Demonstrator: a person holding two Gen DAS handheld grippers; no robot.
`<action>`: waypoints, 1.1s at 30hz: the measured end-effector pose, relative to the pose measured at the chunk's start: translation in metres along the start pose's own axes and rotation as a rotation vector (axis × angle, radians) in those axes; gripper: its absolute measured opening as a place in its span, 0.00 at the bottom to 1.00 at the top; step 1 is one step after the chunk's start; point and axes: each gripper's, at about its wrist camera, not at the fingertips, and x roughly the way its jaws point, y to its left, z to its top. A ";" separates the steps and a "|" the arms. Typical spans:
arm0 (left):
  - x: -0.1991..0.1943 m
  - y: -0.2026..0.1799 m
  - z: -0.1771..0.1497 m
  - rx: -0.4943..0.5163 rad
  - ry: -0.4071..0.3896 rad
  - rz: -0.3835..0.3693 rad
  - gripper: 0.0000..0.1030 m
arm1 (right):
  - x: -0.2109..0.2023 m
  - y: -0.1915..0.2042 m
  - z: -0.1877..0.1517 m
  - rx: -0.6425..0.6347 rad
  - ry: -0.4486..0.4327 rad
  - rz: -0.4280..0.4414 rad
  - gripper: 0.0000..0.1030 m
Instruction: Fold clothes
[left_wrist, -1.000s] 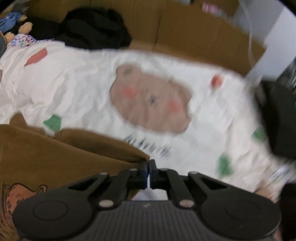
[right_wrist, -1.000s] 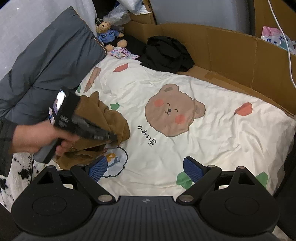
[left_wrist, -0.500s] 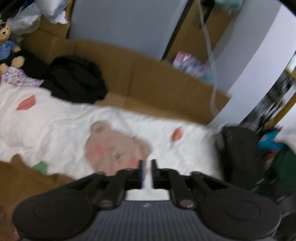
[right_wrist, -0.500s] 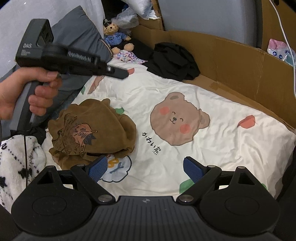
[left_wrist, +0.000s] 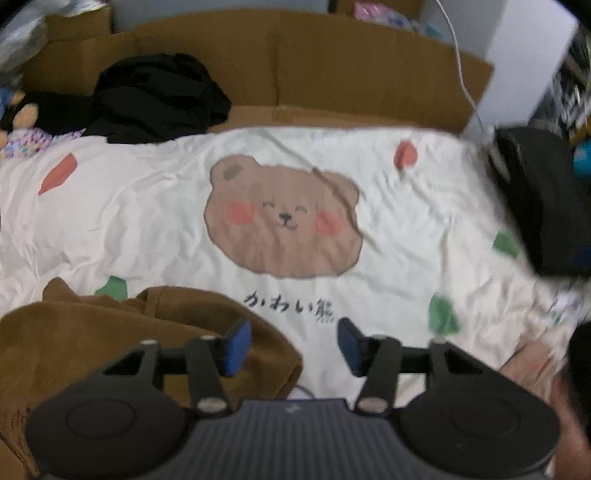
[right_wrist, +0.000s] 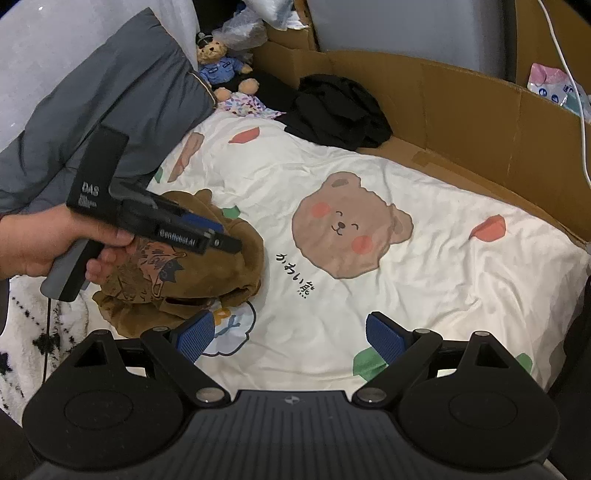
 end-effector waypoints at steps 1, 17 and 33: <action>0.007 -0.004 -0.003 0.041 0.029 0.005 0.67 | 0.002 -0.001 -0.001 0.004 0.005 -0.001 0.90; 0.068 0.013 -0.030 0.108 0.221 0.228 0.05 | 0.016 -0.006 -0.010 0.023 0.050 -0.010 0.90; -0.051 0.065 0.032 -0.411 -0.155 -0.215 0.04 | 0.015 0.017 0.002 -0.028 0.033 0.022 0.90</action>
